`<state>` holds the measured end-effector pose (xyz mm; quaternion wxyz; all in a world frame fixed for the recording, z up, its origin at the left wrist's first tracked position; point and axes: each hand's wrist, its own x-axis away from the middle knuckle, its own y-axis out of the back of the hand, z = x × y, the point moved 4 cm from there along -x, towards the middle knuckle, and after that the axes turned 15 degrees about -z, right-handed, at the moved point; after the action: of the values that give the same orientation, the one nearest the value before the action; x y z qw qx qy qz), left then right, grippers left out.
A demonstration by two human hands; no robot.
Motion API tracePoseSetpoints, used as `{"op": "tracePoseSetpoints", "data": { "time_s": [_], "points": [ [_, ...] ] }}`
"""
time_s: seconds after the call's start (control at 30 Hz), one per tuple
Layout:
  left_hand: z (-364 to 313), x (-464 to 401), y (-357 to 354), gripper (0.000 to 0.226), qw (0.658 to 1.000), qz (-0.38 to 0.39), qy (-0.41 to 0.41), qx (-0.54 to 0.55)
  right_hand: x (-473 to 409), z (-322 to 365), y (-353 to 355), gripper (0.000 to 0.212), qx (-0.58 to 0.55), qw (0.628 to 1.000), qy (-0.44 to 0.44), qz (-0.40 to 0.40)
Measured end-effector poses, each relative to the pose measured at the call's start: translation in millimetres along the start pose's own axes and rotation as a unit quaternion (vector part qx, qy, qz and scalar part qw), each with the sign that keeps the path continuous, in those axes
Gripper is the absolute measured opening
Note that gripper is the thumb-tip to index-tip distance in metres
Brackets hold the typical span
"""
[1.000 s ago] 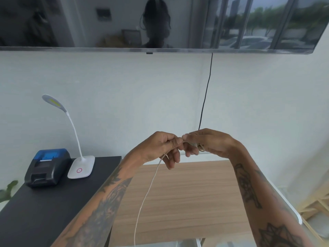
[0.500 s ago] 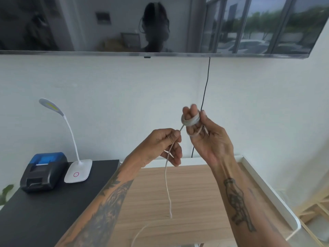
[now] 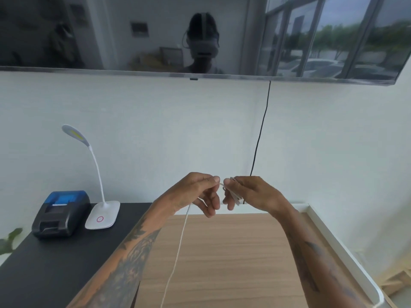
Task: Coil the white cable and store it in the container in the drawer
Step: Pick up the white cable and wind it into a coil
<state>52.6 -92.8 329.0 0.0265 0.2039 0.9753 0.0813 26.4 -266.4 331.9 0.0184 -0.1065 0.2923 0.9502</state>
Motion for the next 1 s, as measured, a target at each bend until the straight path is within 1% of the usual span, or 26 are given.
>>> {"op": "tracePoseSetpoints", "data": {
  "time_s": [0.1,0.17,0.23,0.3,0.33,0.37,0.4,0.43,0.47,0.5,0.53,0.57,0.6,0.63,0.67,0.7,0.77,0.8,0.9,1.0],
  "points": [
    [-3.6,0.9,1.6,0.038,1.000,0.004,-0.022,-0.010,5.0,-0.9,5.7,0.045,-0.088,0.991,-0.043,0.094],
    [-6.3,0.9,2.8,0.039,0.999,-0.002,-0.040,-0.021,9.5,-0.4,9.2,0.036,-0.157,0.974,-0.063,0.149],
    [-8.2,1.2,1.9,0.038,0.998,-0.005,-0.052,-0.020,15.5,2.2,10.9,0.032,-0.245,0.948,-0.072,0.192],
    [-9.2,1.9,-2.5,0.037,0.998,-0.003,-0.059,-0.005,22.0,7.0,11.2,0.032,-0.372,0.906,-0.075,0.187],
    [-9.5,2.4,-5.4,0.036,0.998,-0.002,-0.060,0.008,24.8,10.0,11.0,0.032,-0.456,0.871,-0.077,0.166],
    [-9.5,3.0,-8.0,0.036,0.998,-0.002,-0.060,0.023,26.4,13.4,10.9,0.032,-0.554,0.816,-0.087,0.137],
    [-9.6,3.6,-9.9,0.035,0.997,-0.003,-0.062,0.037,27.1,18.5,10.9,0.033,-0.649,0.747,-0.095,0.111],
    [-9.8,4.0,-11.4,0.034,0.997,-0.003,-0.065,0.046,25.5,23.6,11.9,0.027,-0.717,0.686,-0.084,0.089],
    [-10.0,4.1,-12.8,0.033,0.996,0.000,-0.068,0.052,23.0,29.0,14.2,0.018,-0.758,0.646,-0.061,0.067],
    [-10.4,4.3,-14.1,0.032,0.996,0.008,-0.072,0.053,20.4,35.7,17.0,0.017,-0.777,0.627,-0.035,0.039],
    [-10.9,4.5,-15.2,0.032,0.996,0.017,-0.074,0.053,17.2,41.5,20.6,0.025,-0.766,0.642,-0.010,-0.004],
    [-11.6,4.6,-15.9,0.033,0.996,0.025,-0.073,0.053,13.4,44.2,24.1,0.030,-0.716,0.694,0.012,-0.072],
    [-12.6,4.5,-16.0,0.035,0.995,0.030,-0.072,0.055,10.5,44.7,26.4,0.031,-0.617,0.772,0.029,-0.154],
    [-13.7,4.5,-15.7,0.037,0.995,0.034,-0.070,0.057,9.2,44.1,27.8,0.030,-0.482,0.844,0.045,-0.231],
    [-15.0,4.4,-14.8,0.039,0.995,0.038,-0.067,0.057,8.9,43.2,27.7,0.029,-0.337,0.894,0.065,-0.288],
    [-16.1,4.4,-13.6,0.040,0.996,0.041,-0.065,0.055,8.1,43.0,25.3,0.028,-0.216,0.920,0.094,-0.313],
    [-16.6,4.4,-10.5,0.041,0.996,0.046,-0.059,0.044,6.1,40.4,16.7,0.025,-0.049,0.941,0.150,-0.301],
    [-15.9,4.9,-8.4,0.042,0.997,0.047,-0.053,0.040,5.6,38.2,12.3,0.023,0.005,0.943,0.169,-0.286],
    [-11.0,8.3,-0.2,0.039,0.998,0.043,-0.032,0.043,6.8,33.6,4.7,0.025,0.084,0.936,0.216,-0.266],
    [-7.1,11.6,6.8,0.035,0.998,0.040,-0.021,0.047,9.4,28.8,6.8,0.031,0.122,0.940,0.206,-0.244]
  ]
}}
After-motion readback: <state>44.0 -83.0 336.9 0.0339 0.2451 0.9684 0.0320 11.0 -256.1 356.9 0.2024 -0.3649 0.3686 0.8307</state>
